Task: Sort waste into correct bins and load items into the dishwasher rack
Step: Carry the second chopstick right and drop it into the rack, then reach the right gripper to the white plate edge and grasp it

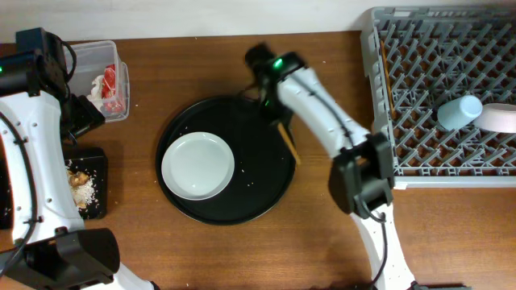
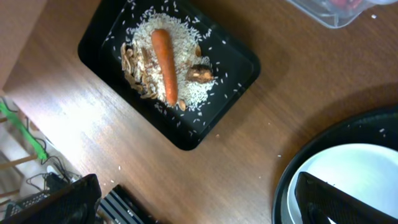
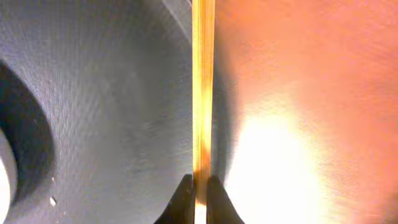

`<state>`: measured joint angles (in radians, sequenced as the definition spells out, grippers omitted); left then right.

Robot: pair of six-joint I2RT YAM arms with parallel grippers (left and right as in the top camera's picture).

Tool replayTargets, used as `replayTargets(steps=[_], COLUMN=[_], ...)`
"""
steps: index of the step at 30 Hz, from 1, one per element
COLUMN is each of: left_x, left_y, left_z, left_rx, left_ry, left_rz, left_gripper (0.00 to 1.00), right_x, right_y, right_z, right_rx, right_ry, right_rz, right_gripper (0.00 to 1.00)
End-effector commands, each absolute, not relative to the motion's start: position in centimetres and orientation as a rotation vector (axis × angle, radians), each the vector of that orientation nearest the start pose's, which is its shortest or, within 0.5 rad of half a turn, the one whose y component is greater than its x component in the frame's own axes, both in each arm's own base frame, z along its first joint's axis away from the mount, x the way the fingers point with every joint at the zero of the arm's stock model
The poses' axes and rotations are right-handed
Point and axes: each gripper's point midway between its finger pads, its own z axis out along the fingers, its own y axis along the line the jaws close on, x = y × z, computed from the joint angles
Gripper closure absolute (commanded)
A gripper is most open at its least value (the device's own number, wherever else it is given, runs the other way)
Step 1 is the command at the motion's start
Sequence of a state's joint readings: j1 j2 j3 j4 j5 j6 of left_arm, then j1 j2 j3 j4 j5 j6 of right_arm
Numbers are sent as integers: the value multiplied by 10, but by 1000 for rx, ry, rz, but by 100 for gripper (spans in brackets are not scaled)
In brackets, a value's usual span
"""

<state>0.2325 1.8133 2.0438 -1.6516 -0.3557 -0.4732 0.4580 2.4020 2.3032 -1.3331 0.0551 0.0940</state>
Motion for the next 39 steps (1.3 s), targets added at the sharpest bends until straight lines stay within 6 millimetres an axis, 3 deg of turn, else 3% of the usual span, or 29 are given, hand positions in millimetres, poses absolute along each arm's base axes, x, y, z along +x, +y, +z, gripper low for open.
replayTargets(steps=[1,4,7,13,16,19,21,27,31,34,39], left_x=[318,318,318,318,318,318,318,318,318,318,318], left_y=[139,139,139,139,139,139,139,139,139,139,139], left_z=[257,257,257,257,257,257,257,257,257,257,257], left_rx=[-1065,-1065,-1065,-1065,-1065,-1065,-1065,-1065,-1065,-1065,-1065], left_ry=[2691,2691,2691,2691,2691,2691,2691,2691,2691,2691,2691], left_rz=[491,491,491,491,491,491,491,491,491,491,491], left_gripper=[1,1,1,1,1,1,1,1,1,1,1], right_x=[498,520,528,538,539,541,542,538,533,530,514], right_y=[159,91,35,-45,-64,-65,-65,-65,-63,-42,38], right_z=[181,231,251,237,216,190,179,171,169,177,199], right_rx=[-411,-311,-262,-156,-105,-131,-117,-108,-69,-42,-207], right_ry=[2738,2628,2582,2570,2612,2663,2686,2715,2738,2728,2712], right_rz=[11,-30,15,146,164,174,180,190,208,340,567], right_gripper=[96,96,96,96,96,94,73,70,62,62,58])
